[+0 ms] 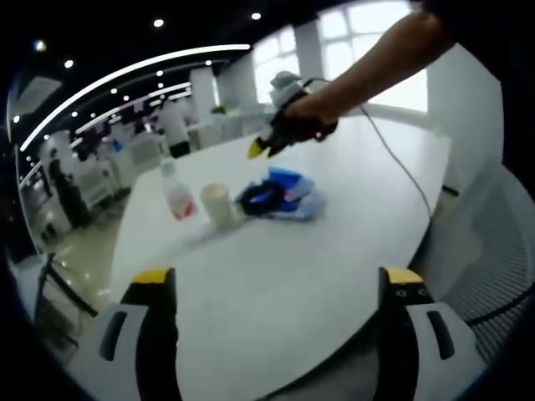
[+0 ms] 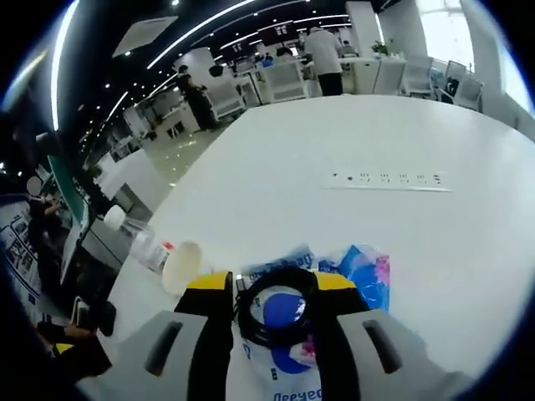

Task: Arrange the tabletop items into an orderly group along one side of the table until the central work area is clear of visible clutter.

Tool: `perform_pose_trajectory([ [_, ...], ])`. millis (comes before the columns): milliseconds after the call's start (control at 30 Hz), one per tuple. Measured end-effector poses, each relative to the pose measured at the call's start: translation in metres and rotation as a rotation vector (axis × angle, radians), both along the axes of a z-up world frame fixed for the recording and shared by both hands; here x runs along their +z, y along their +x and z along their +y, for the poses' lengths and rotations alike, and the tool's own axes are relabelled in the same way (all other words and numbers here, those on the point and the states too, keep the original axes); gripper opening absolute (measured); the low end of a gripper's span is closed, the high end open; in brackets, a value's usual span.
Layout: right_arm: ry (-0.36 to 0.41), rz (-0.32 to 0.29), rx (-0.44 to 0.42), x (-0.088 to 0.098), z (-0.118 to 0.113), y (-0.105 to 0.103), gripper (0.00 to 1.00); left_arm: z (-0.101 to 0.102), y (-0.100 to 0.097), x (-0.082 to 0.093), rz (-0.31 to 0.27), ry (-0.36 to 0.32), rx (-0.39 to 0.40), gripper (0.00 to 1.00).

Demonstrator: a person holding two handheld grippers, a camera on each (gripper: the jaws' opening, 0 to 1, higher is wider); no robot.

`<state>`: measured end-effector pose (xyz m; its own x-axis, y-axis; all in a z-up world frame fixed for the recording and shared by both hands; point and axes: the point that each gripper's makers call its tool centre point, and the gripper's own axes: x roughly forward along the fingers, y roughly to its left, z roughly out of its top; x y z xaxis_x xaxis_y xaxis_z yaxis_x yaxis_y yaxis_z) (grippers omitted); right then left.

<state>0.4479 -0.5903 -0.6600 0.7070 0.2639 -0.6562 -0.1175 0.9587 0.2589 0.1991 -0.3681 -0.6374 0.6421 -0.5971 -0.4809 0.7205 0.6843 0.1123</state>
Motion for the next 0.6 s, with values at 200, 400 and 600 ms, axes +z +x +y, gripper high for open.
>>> perform_pose_trajectory([
  [200,-0.019,0.011,-0.018,-0.006,-0.019,-0.003,0.37,-0.001,-0.001,-0.002,0.009,0.005,-0.007,0.97],
  [400,-0.079,0.011,-0.041,-0.015,-0.042,-0.006,0.39,-0.001,-0.002,-0.003,0.014,0.01,-0.008,0.97],
  [600,-0.119,0.019,-0.061,-0.021,-0.055,-0.013,0.4,-0.001,-0.002,-0.004,0.021,0.014,-0.009,0.96],
])
